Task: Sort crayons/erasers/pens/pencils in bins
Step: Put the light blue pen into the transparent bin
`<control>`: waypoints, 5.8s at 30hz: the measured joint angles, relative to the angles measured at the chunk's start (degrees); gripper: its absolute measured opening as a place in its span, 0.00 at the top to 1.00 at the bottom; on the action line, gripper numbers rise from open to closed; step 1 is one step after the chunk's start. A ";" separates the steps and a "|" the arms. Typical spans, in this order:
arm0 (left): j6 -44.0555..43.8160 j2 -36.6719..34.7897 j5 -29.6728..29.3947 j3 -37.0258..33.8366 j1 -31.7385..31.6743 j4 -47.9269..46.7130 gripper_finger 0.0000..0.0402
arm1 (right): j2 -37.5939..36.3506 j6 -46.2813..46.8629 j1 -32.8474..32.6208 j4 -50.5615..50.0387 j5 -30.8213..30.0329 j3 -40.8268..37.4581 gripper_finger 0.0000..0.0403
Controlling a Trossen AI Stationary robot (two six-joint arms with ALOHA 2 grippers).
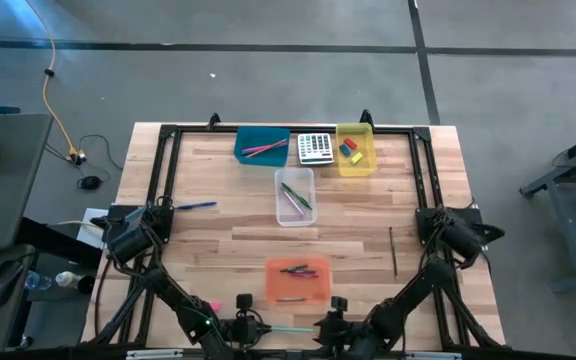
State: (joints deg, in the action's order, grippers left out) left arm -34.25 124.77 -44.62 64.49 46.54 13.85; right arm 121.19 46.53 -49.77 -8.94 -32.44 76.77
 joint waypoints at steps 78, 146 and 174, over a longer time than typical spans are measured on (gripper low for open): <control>8.98 -15.82 -2.07 0.88 2.17 -4.02 0.74 | 0.47 1.12 0.87 7.93 5.98 0.09 0.98; 13.21 -33.44 48.72 -55.34 -67.58 66.84 1.00 | -35.36 -33.80 76.31 -23.81 27.17 -14.49 0.98; 18.42 -33.44 52.96 -55.30 -75.78 66.57 1.00 | -23.68 -0.66 51.86 -18.65 24.15 -10.86 0.97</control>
State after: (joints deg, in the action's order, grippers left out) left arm -15.83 91.33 8.34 9.19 -29.23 80.42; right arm 97.51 45.87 2.09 -27.59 -8.29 65.91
